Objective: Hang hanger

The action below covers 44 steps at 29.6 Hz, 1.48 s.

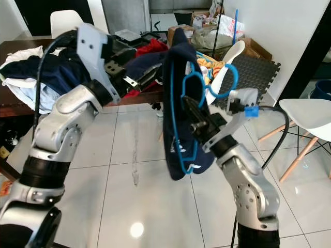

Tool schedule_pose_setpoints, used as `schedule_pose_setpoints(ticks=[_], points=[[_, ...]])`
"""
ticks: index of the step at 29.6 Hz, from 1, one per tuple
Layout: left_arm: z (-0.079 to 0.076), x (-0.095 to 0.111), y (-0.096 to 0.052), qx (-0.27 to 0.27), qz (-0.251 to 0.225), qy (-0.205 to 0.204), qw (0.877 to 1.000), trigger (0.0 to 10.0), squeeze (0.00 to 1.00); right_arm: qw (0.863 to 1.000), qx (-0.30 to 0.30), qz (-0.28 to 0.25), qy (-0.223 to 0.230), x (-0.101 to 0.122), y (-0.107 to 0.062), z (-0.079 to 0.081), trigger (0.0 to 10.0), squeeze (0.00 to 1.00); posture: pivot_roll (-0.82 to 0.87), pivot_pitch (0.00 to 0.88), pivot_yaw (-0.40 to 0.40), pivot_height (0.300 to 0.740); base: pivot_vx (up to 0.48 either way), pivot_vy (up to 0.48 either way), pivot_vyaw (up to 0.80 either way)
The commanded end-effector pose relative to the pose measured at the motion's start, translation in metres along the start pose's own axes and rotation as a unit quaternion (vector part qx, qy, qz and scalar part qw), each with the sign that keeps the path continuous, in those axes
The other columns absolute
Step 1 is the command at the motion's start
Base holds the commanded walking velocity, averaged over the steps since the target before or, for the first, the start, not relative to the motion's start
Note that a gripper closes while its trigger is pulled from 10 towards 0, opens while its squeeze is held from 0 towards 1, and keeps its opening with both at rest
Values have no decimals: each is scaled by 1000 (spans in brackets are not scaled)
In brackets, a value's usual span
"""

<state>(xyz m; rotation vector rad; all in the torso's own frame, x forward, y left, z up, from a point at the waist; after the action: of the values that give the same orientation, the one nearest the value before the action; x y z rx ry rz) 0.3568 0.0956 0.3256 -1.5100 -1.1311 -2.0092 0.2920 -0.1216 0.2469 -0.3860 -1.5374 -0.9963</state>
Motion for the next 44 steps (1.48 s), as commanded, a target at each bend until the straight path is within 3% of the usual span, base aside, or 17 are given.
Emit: schedule_pose_setpoints(ticks=[1,14,15,17,18,34,35,36,37,38,40,41,43,44], points=[[3,3,1,0,-1,21,1000,10000,0,999,37,-23,-8,11,2,12,10000,0,6,101,16,740,0,0,0],[1,-4,5,-5,4,40,999,10000,0,998,61,-15,-4,7,3,21,10000,0,8,102,17,740,0,0,0],[1,-9,5,-3,11,50,999,2941,0,998,63,-14,-4,8,2,22,10000,0,4,98,16,740,0,0,0],[1,-9,5,-3,11,50,999,2941,0,998,63,-14,-4,8,2,22,10000,0,4,98,16,740,0,0,0],[1,-12,5,-1,16,57,998,0,0,998,64,-14,-6,8,2,22,10000,0,3,97,17,740,0,0,0],[-1,-16,6,-8,22,71,997,0,0,998,60,3,-22,3,4,22,10000,0,5,91,16,740,0,0,0],[-13,-15,7,-40,18,46,998,0,0,998,55,21,-35,-4,6,22,10000,0,6,87,15,740,0,0,0],[-13,-15,7,-40,18,46,998,0,0,998,55,21,-35,-4,6,22,10000,0,6,87,15,740,0,0,0],[-32,-16,6,-96,17,18,995,0,0,997,50,36,-47,-10,8,22,10000,0,7,87,16,740,0,0,0],[-32,-16,6,-96,17,18,995,0,0,997,50,36,-47,-10,8,22,10000,0,7,87,16,740,0,0,0],[-67,-20,0,-193,25,-11,981,0,0,996,42,50,-58,-17,13,23,10000,0,7,87,16,740,0,0,0],[-67,-20,0,-193,25,-11,981,0,0,996,42,50,-58,-17,13,23,10000,0,7,87,16,740,0,0,0],[-88,-29,-8,-248,44,-16,968,0,0,996,28,52,-62,-18,18,20,10000,0,11,90,15,740,0,0,0],[-88,-29,-8,-248,44,-16,968,0,0,996,28,52,-62,-18,18,20,10000,0,11,90,15,740,0,0,0]])
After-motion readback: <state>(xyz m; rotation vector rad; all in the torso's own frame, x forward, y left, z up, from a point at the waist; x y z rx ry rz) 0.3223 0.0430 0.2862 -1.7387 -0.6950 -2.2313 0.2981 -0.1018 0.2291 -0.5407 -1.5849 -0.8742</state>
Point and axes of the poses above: a point about 5 cm out from each wrist's last joint towards the gripper, its own y axis pointing out of the wrist towards the gripper, its own x axis along the axis of the wrist's last joint, z = x × y, the point moved 2 cm from there along y, pointing out of the wrist towards the gripper, and after that the axes turned 10 degrees about -y, right-handed, at the moved point
